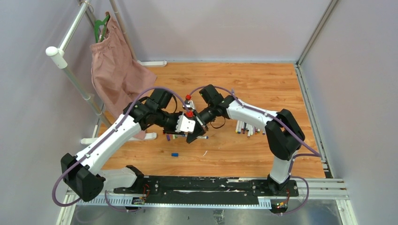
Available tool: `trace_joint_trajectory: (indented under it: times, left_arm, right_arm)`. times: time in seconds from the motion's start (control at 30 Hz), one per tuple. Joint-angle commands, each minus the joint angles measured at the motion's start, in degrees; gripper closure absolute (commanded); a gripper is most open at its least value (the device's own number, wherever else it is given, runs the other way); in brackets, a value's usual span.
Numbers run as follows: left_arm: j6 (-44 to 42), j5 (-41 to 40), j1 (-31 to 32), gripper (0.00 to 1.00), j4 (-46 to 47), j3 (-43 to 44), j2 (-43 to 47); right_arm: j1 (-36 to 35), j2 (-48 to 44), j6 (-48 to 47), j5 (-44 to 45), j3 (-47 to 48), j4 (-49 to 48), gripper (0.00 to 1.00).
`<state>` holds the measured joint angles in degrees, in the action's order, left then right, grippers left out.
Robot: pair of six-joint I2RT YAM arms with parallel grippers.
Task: Open the pen caps
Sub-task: Open the pen cap from the pen.
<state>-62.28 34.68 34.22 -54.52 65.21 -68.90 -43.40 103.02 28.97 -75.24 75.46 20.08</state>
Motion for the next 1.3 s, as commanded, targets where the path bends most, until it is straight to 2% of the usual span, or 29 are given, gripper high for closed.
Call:
trace_joint_trajectory:
  times: [0.0, 0.17, 0.23, 0.63, 0.77, 1.03, 1.27]
  left_arm:
    - [0.1, -4.2, 1.0, 0.58, -3.4, -2.0, 0.6]
    - [-2.6, -6.3, 1.0, 0.46, -3.3, -3.4, 1.5]
    - [-3.6, -7.1, 1.0, 0.44, -3.4, -4.0, 1.4]
    - [-4.6, -2.4, 1.1, 0.43, -3.4, -3.9, 3.0]
    - [-2.5, 1.3, 1.5, 0.47, -3.4, -2.8, 2.3]
    - [-0.6, 4.0, 2.9, 0.73, -3.4, -2.2, 0.0]
    - [0.8, 3.9, 3.5, 0.76, -3.3, -1.9, -2.5]
  right_arm:
    - [0.2, -1.4, 0.4, -1.9, -1.5, -2.2, 1.00]
    - [1.4, -4.5, 0.0, -1.9, -5.5, -2.2, 1.00]
    - [2.0, -5.7, -0.1, -1.8, -6.9, -2.1, 1.00]
    - [2.6, -4.8, 0.7, -2.0, -6.8, -2.2, 1.00]
    - [2.6, -3.2, 1.2, -1.9, -5.6, -2.3, 1.00]
    - [2.7, -0.5, 3.0, -1.8, -3.7, -3.4, 1.00]
    - [2.6, 1.1, 4.1, -0.9, -2.9, -4.6, 1.00]
